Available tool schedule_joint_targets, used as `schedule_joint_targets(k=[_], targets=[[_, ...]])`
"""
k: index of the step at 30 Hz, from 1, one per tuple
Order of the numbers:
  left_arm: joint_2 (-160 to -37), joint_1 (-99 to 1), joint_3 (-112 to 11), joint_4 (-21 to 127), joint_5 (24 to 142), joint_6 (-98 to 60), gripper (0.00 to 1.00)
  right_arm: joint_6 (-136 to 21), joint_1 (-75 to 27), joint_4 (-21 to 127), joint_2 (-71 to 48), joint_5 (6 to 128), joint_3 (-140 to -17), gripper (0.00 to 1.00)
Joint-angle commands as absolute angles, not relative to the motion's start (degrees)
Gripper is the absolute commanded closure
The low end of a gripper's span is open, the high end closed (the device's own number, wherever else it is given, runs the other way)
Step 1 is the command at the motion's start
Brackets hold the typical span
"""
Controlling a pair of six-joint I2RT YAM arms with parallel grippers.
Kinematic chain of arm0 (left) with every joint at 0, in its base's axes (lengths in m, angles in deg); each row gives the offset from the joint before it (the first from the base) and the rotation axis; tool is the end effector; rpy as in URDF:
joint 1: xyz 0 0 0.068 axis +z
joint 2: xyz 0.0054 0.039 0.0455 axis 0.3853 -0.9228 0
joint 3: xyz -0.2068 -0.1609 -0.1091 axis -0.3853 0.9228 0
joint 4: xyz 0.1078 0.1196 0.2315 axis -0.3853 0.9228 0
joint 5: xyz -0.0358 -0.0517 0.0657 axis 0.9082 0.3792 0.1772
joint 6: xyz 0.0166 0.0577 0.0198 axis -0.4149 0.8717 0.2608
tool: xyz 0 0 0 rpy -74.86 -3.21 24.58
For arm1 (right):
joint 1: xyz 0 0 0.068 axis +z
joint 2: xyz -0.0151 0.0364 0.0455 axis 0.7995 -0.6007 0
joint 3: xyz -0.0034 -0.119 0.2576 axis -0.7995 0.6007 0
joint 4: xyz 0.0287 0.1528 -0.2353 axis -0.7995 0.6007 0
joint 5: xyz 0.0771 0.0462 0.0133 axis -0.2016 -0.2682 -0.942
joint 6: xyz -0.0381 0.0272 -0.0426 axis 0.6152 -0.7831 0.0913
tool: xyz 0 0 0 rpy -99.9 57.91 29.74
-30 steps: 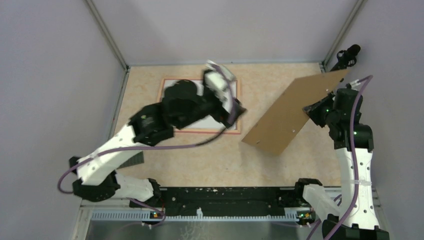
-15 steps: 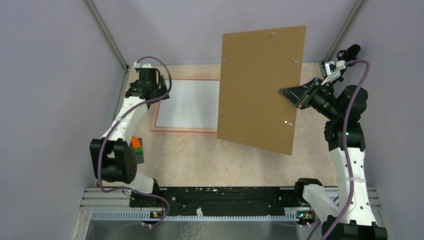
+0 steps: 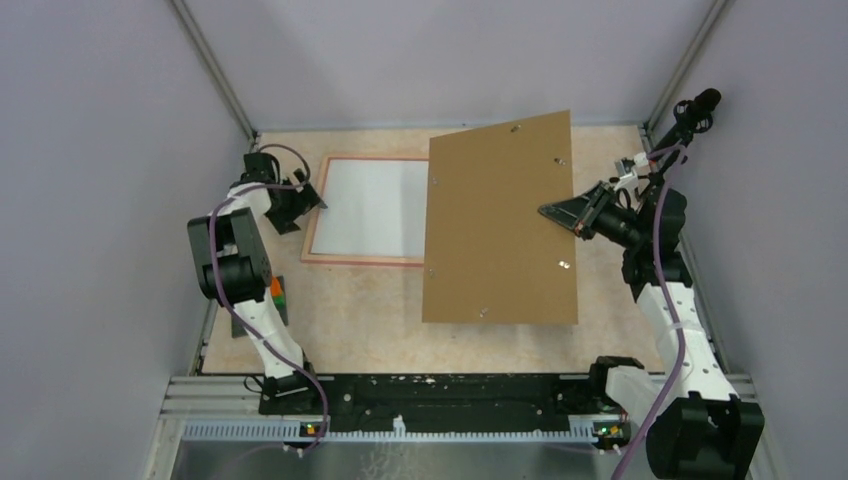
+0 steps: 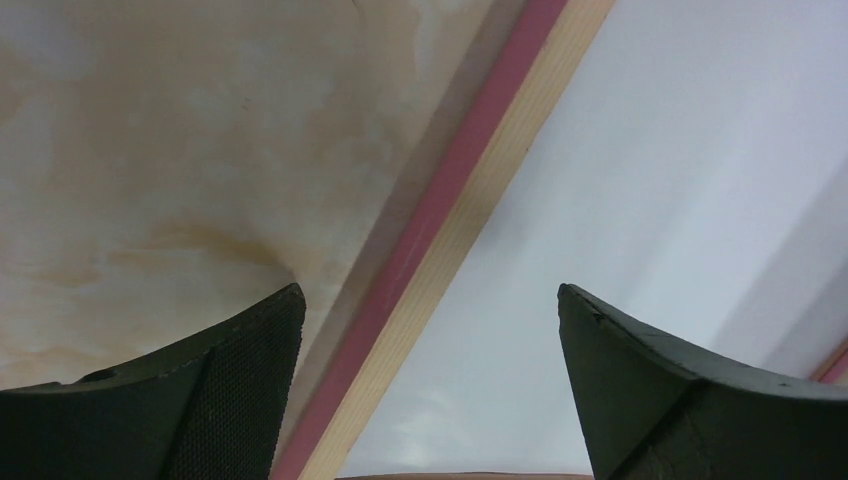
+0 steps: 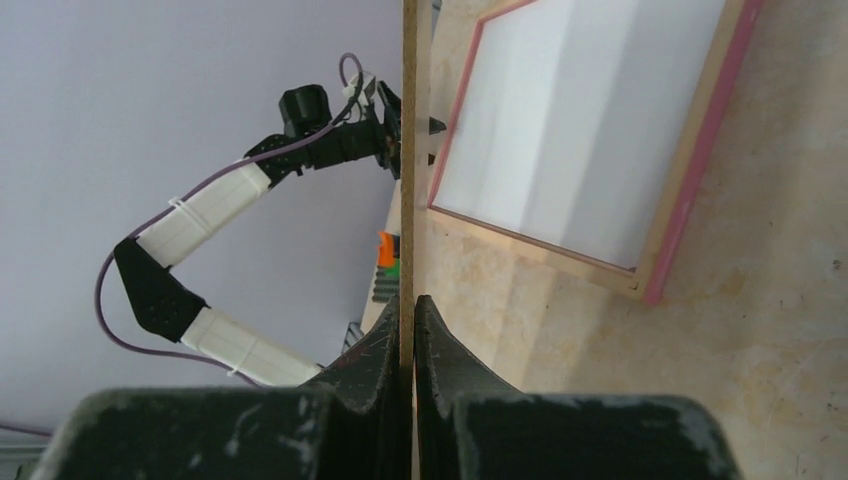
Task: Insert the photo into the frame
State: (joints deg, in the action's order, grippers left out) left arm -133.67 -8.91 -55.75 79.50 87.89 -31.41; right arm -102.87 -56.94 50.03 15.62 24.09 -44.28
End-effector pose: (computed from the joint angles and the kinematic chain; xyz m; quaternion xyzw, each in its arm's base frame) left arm 0.4283 0.0934 0.1758 -0.2787 0.9118 -0.1357 0.2691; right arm 0.2362 0.0216 0.3202 0.0848 0.7396 0.5347 0.3999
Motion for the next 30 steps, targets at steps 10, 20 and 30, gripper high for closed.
schedule_joint_targets(k=[10, 20, 30], targets=[[-124.82, -12.07, -35.07, 72.66, 104.39, -42.65, 0.01, -107.29, -56.42, 55.76, 15.79, 44.32, -43.15, 1.0], [-103.47, -46.39, -12.46, 61.24, 103.65, -58.52, 0.01, -112.03, -55.66, 57.26, 20.65, 59.47, -37.58, 1.0], [-83.9, -54.02, -12.9, 71.12, 93.19, -48.77, 0.01, -116.7, -47.89, 56.01, 28.12, 67.76, -31.63, 1.0]])
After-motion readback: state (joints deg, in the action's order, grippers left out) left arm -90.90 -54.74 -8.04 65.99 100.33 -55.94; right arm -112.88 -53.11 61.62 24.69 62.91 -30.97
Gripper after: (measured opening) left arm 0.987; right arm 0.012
